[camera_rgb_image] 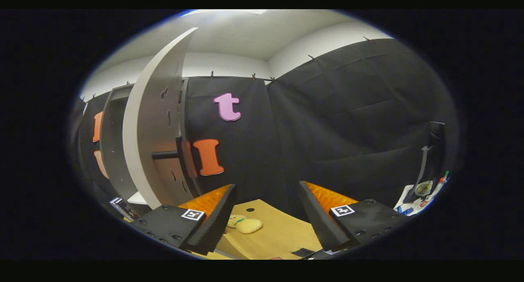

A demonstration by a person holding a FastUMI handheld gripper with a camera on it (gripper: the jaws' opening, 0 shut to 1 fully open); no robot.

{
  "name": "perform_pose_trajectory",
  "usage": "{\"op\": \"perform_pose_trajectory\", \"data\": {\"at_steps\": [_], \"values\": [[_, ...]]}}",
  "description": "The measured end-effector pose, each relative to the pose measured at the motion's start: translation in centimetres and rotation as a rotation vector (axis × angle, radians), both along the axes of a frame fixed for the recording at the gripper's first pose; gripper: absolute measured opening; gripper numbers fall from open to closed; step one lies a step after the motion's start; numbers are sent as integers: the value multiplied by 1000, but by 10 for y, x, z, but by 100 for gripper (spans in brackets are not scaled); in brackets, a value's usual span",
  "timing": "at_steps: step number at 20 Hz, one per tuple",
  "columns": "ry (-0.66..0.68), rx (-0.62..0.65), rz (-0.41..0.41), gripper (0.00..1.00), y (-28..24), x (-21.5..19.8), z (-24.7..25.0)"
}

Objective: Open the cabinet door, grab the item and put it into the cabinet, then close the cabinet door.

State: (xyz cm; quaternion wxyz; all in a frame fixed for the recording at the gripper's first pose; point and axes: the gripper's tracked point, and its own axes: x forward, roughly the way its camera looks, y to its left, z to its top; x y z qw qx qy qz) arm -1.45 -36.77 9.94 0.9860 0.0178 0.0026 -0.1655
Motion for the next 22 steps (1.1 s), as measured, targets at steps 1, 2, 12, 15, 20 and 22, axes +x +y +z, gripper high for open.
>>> {"op": "perform_pose_trajectory", "data": {"at_steps": [1, 2, 12, 15, 20, 22], "values": [[-3, 2, 2, 97, 0, 2, 0], [-3, -1, 2, 97, 0, 2, -1], [26, -28, 83, 96, 93, -10, -9], [41, -31, 148, 97, 137, -2, -14], [54, -45, 286, 97, 218, 18, -25], [63, -47, 329, 98, 242, 31, -32]]}}
